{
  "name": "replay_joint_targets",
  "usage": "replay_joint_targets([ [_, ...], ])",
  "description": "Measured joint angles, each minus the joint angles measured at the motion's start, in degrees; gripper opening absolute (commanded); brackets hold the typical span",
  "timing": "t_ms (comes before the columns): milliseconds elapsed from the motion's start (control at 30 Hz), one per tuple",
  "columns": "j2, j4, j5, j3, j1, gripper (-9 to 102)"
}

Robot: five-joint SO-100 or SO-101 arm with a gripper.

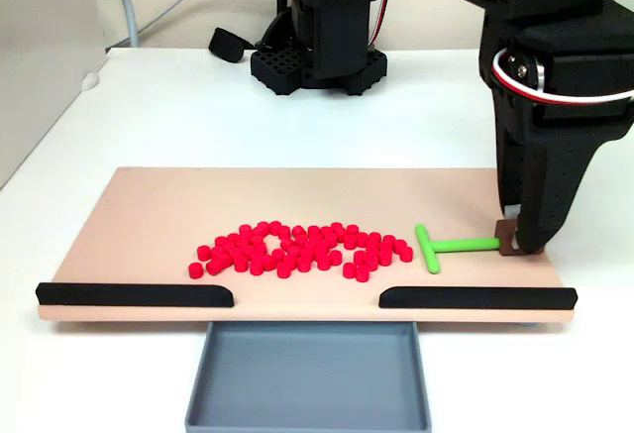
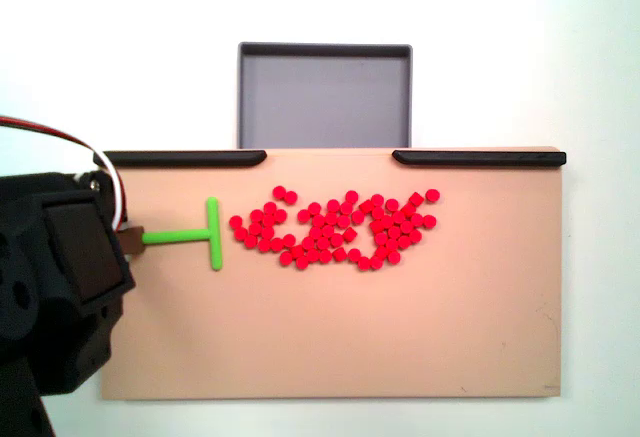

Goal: Gather the left side granules

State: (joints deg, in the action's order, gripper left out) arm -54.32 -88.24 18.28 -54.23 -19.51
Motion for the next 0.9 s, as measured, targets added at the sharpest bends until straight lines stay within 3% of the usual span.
replay_joint_targets([
  [900,0.9,0.0,-0.4,0.5,0.1,0],
])
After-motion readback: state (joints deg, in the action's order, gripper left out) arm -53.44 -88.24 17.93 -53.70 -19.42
